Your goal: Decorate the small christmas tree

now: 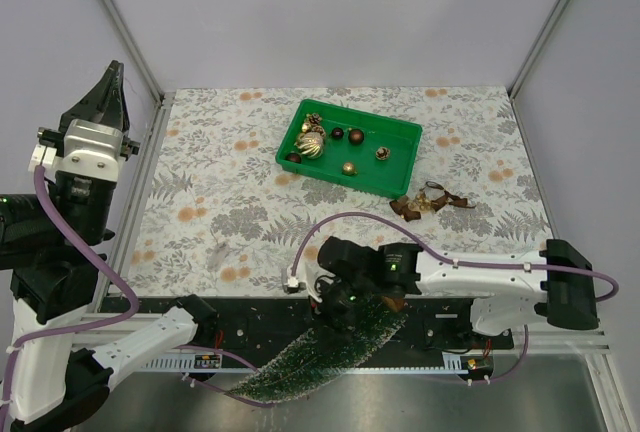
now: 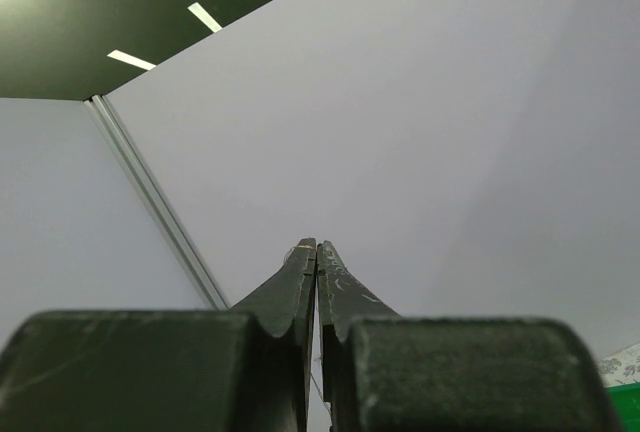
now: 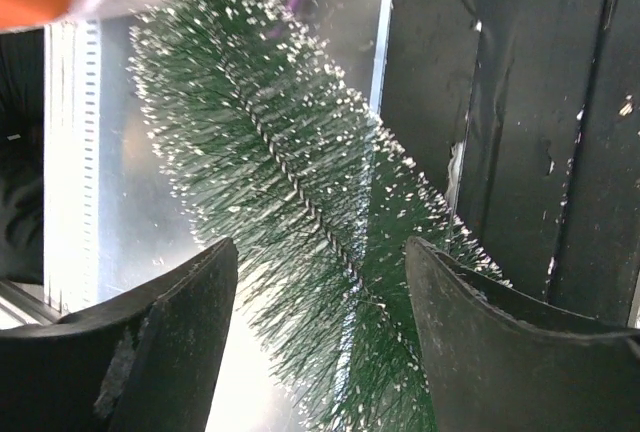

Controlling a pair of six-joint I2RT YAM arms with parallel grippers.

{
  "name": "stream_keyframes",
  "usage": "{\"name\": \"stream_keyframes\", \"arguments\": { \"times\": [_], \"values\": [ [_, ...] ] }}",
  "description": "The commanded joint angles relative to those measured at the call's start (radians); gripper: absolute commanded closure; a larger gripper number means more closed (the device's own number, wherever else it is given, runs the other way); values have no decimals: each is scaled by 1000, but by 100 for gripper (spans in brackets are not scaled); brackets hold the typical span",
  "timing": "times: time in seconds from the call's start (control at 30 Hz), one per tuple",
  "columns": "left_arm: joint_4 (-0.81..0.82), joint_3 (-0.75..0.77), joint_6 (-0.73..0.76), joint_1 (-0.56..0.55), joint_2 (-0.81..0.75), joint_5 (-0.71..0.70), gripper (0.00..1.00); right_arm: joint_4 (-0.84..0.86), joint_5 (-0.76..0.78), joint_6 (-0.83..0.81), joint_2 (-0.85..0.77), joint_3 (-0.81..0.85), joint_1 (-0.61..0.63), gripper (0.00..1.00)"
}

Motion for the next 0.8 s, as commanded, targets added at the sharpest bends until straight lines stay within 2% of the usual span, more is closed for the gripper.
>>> {"name": "stream_keyframes", "arguments": {
  "times": [0.0, 0.07, 0.13, 0.27, 0.37, 0.53, 0.77],
  "values": [
    [26, 11, 0, -2, 11, -9, 94, -32, 43, -35, 34, 35, 18, 27],
    [26, 10, -1, -2, 11, -9, 94, -39, 58, -37, 51, 35, 18, 35],
    [26, 13, 0, -2, 11, -7, 94, -41, 66, -35, 70, 39, 18, 53],
    [26, 20, -1, -2, 12, -9, 94, -55, 104, -43, 86, 53, 18, 99],
    [20, 24, -1, -2, 14, -9, 94, -82, 167, -57, 71, 79, 19, 100],
    [12, 19, -1, -2, 12, -11, 94, -86, 337, -122, -42, 136, -5, 100],
    [9, 7, -1, -2, -4, -14, 93, 109, 386, -101, -167, 145, -180, 100]
  ]
}}
